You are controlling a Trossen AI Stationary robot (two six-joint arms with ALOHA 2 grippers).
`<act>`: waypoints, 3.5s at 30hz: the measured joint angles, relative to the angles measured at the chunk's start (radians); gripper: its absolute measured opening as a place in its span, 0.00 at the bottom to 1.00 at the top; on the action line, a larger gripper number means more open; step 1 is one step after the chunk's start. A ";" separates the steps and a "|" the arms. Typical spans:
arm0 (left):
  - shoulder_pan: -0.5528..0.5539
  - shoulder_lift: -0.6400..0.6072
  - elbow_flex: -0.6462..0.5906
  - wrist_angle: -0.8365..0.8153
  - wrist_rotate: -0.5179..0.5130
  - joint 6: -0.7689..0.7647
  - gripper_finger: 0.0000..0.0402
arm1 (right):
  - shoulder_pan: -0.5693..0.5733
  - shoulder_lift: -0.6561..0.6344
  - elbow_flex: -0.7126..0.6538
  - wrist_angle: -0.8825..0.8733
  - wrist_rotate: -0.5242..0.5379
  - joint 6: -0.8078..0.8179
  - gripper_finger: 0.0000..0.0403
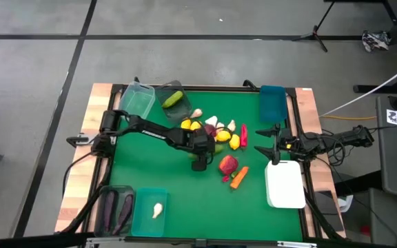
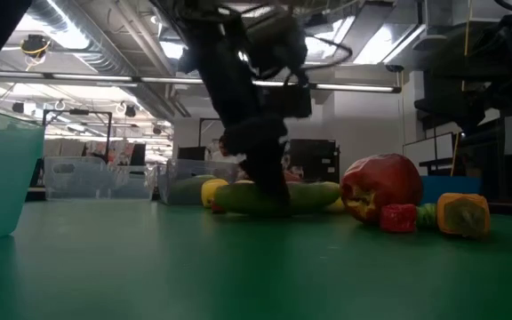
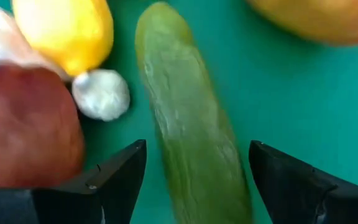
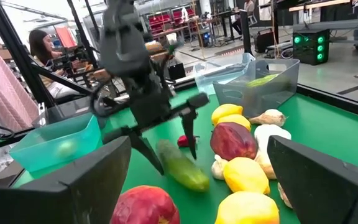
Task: Sort produce into baskets
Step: Put the cucumber into the top black bin
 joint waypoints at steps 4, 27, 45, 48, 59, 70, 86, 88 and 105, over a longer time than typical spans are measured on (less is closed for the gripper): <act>0.001 0.012 -0.001 0.001 -0.001 -0.009 0.70 | 0.000 0.001 0.000 0.000 -0.009 0.000 0.93; 0.004 0.011 -0.001 -0.018 0.006 -0.088 0.45 | 0.000 0.000 0.000 0.001 -0.009 0.000 0.93; 0.001 0.006 0.044 -0.043 0.006 -0.118 0.46 | 0.000 0.001 0.000 0.001 -0.009 0.000 0.93; -0.002 -0.012 0.063 -0.036 0.006 -0.099 0.46 | 0.000 0.000 0.000 0.001 -0.009 0.000 0.93; 0.021 -0.257 0.070 -0.085 -0.156 -0.036 0.46 | 0.000 0.001 0.000 0.001 -0.010 0.000 0.93; 0.210 -0.332 0.032 -0.270 -0.342 -0.164 0.46 | 0.000 0.000 0.000 -0.003 -0.010 0.000 0.93; 0.443 -0.342 -0.113 -0.266 -0.373 -0.766 0.46 | 0.000 0.001 0.000 -0.006 -0.010 0.000 0.93; 0.435 -0.342 -0.113 -0.272 -0.370 -0.774 0.46 | 0.000 0.000 0.000 -0.006 -0.010 0.000 0.93; 0.442 -0.334 -0.113 -0.289 -0.419 -0.856 0.46 | 0.000 0.001 0.000 -0.008 -0.010 0.000 0.93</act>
